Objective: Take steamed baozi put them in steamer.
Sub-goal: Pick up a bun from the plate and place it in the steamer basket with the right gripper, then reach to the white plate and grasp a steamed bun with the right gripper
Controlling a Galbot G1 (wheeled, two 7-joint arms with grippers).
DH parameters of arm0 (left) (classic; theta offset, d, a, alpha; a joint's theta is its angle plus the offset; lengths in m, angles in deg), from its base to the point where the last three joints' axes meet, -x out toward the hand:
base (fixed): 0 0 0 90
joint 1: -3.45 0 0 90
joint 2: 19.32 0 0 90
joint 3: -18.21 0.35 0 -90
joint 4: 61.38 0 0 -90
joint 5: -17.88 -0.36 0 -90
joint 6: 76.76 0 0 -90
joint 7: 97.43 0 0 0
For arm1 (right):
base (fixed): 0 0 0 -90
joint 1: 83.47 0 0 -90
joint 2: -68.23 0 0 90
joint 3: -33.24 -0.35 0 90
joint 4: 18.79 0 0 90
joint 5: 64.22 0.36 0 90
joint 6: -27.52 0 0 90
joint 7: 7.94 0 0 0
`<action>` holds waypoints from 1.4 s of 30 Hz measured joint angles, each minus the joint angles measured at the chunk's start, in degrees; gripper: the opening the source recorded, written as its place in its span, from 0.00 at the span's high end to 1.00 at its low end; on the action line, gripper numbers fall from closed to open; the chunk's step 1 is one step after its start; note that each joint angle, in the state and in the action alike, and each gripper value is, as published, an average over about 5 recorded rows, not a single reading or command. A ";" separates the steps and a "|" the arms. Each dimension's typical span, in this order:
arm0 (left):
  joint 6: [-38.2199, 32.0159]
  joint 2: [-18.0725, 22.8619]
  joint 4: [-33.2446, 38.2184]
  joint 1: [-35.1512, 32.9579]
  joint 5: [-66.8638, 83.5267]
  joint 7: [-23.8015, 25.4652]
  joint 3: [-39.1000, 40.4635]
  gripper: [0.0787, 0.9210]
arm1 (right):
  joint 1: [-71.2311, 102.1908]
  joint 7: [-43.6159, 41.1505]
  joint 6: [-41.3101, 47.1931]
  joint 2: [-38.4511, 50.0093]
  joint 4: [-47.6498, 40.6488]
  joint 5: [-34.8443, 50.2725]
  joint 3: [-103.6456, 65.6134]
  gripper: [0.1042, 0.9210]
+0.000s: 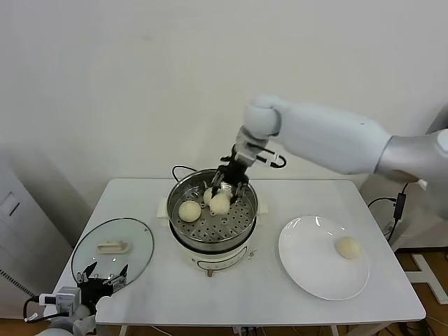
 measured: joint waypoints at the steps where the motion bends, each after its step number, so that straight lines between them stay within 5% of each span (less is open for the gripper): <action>1: -0.04 -0.02 -0.01 -0.03 0.00 0.00 -0.02 0.12 | 0.49 -0.11 -1.10 -0.37 0.20 -1.12 -0.27 0.54; 22: -0.16 -0.30 -0.54 0.11 0.11 0.00 -0.06 0.12 | 10.62 -1.42 -10.38 -4.84 1.28 -20.47 -5.43 0.53; 34: -0.31 -0.31 -0.87 0.14 0.15 0.00 -0.14 0.12 | 11.89 -1.44 -10.37 -4.70 1.04 -24.34 -7.44 0.15; 42: -0.33 -0.38 -0.73 0.15 0.17 -0.01 -0.49 0.12 | 9.37 -1.77 -10.36 -2.33 -1.91 -22.87 -9.81 0.12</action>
